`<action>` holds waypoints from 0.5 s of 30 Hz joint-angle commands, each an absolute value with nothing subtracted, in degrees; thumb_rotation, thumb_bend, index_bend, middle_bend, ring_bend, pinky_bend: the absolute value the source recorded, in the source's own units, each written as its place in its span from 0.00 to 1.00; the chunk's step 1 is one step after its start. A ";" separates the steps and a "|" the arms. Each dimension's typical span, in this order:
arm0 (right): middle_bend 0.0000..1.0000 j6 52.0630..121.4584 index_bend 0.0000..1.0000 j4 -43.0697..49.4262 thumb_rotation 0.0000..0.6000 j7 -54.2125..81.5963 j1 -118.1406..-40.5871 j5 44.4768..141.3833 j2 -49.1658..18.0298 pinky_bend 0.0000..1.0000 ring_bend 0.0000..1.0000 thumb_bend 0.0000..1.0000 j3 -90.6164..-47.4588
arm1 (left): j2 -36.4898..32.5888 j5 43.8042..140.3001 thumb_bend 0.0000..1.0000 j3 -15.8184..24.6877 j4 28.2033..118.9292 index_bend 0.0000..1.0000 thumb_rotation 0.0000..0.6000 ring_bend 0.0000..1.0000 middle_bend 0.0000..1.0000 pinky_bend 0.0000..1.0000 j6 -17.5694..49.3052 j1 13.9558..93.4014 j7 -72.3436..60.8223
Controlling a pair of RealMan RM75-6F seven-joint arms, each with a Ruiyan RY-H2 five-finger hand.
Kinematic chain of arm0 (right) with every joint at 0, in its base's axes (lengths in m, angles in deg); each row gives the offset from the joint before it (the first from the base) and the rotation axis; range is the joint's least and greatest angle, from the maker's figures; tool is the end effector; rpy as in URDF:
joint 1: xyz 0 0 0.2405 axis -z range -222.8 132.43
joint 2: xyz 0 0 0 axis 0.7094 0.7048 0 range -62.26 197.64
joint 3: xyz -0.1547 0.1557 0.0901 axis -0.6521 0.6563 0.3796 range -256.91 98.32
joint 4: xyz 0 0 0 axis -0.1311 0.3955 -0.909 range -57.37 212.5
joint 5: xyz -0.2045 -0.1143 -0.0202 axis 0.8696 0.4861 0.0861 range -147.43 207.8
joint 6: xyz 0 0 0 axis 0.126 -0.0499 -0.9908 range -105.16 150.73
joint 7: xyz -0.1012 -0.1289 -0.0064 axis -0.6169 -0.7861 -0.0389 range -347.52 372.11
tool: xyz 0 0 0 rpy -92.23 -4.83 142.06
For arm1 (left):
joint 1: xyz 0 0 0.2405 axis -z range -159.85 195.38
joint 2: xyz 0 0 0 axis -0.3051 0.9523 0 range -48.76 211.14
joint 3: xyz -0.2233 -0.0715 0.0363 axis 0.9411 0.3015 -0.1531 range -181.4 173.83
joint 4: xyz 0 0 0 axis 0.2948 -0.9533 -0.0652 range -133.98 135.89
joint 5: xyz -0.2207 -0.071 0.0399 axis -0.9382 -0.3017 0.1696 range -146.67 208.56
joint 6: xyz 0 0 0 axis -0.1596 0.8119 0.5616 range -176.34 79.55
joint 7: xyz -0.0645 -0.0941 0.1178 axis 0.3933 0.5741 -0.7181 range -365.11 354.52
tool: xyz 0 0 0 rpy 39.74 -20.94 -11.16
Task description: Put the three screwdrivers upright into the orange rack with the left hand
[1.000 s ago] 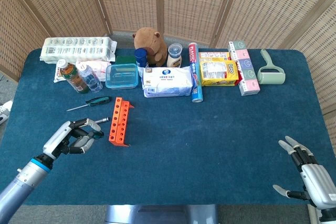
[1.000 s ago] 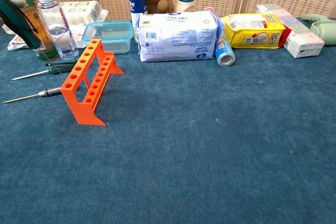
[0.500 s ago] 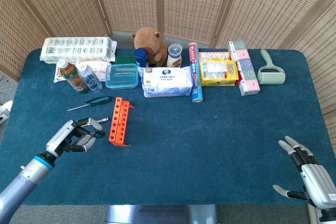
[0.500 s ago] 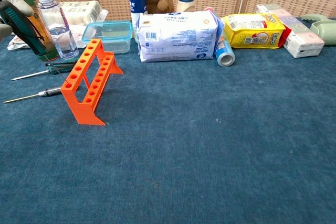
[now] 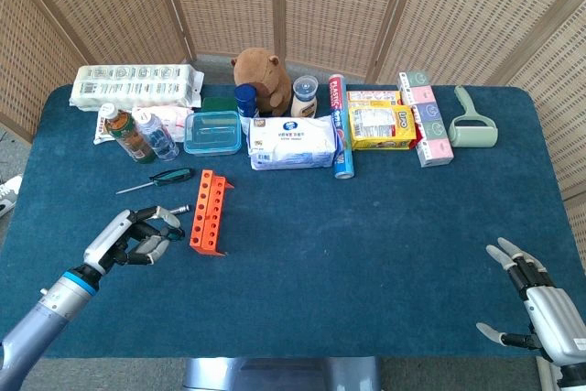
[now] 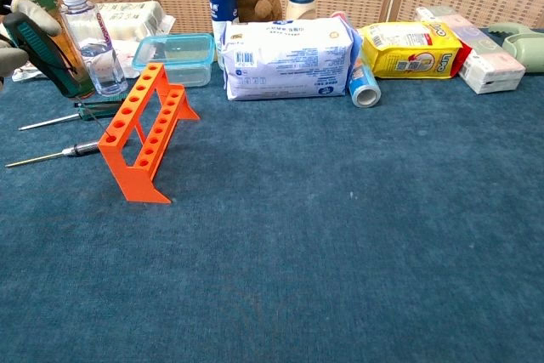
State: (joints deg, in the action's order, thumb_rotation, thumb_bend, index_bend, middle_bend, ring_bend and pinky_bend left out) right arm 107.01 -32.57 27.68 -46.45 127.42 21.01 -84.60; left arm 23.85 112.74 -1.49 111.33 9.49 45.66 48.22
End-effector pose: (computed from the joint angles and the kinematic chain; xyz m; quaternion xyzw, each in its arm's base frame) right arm -0.2592 -0.1458 0.1538 0.5941 -0.5010 0.4225 0.4663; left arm -0.1815 0.2655 0.0625 -0.4531 -0.7261 -0.4919 0.1597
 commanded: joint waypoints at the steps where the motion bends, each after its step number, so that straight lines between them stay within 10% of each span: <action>1: 0.00 107.00 0.07 -32.56 1.00 27.71 -46.44 127.43 21.01 0.04 0.02 0.00 -84.62 | 23.49 112.24 0.50 -1.21 110.96 0.46 1.00 0.88 0.91 0.92 9.02 45.74 48.13; 15: 0.00 106.81 0.07 -32.46 1.00 27.93 -46.54 127.27 21.08 0.04 0.03 0.00 -84.58 | 20.16 106.61 0.49 0.63 109.82 0.46 1.00 0.88 0.91 0.92 4.70 47.23 42.54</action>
State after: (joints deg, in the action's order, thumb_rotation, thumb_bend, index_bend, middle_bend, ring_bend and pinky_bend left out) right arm 106.80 -32.47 27.92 -46.53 127.28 21.07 -84.59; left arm 20.40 106.88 0.50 109.95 4.95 47.12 42.84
